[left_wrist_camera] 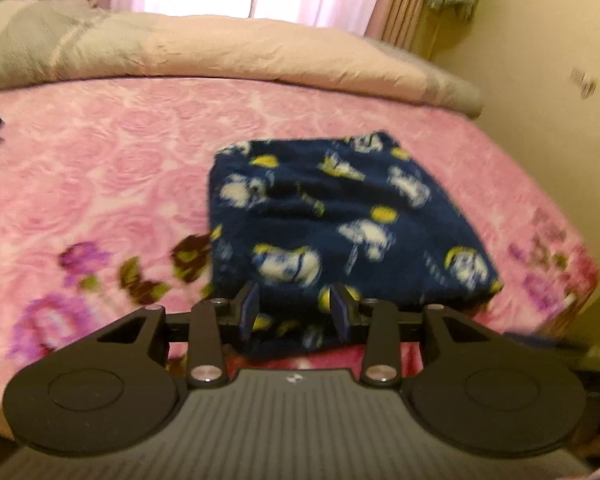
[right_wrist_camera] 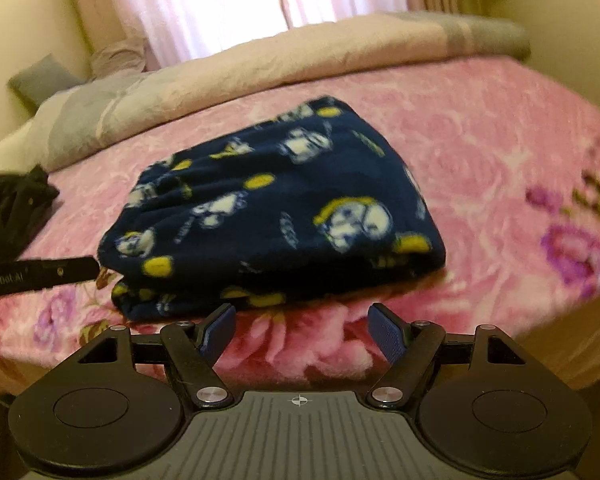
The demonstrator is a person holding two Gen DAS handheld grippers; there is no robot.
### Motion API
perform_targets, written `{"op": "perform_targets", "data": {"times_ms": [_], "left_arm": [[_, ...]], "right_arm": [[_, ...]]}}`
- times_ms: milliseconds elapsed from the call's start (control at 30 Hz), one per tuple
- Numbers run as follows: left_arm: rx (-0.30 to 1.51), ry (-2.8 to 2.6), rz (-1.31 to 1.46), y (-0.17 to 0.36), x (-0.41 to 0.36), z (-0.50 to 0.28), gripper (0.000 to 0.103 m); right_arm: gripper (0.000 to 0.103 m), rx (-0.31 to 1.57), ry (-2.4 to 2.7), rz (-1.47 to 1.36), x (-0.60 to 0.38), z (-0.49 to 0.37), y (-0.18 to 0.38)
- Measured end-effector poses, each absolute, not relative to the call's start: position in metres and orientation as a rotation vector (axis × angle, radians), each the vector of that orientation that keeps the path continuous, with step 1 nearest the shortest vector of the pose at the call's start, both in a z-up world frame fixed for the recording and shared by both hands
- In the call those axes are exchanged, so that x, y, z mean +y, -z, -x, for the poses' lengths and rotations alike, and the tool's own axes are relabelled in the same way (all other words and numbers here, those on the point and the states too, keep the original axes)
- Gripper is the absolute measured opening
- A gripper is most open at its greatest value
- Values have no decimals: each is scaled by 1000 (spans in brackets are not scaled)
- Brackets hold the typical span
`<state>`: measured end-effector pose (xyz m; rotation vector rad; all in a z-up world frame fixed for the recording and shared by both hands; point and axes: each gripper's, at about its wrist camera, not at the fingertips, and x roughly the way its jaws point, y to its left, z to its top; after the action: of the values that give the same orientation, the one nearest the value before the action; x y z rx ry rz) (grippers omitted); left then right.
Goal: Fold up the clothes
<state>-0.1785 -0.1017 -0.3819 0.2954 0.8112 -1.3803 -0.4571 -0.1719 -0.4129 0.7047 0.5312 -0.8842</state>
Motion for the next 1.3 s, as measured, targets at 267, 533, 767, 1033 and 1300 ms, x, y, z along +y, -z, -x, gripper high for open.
{"op": "perform_targets", "data": {"times_ms": [267, 533, 767, 1033, 1300], "left_arm": [[854, 1443, -250, 373, -175, 147, 34], [969, 1412, -395, 331, -259, 137, 34], [1005, 1444, -567, 282, -289, 107, 35], [1063, 1526, -766, 287, -315, 45, 37], [1126, 1633, -887, 333, -351, 22, 39]], "right_arm": [[76, 389, 887, -960, -220, 492, 439], [76, 430, 877, -1213, -267, 502, 411], [76, 365, 936, -1437, -279, 501, 353], [75, 194, 1042, -1698, -225, 459, 346], [60, -3, 1052, -1903, -165, 403, 400]]}}
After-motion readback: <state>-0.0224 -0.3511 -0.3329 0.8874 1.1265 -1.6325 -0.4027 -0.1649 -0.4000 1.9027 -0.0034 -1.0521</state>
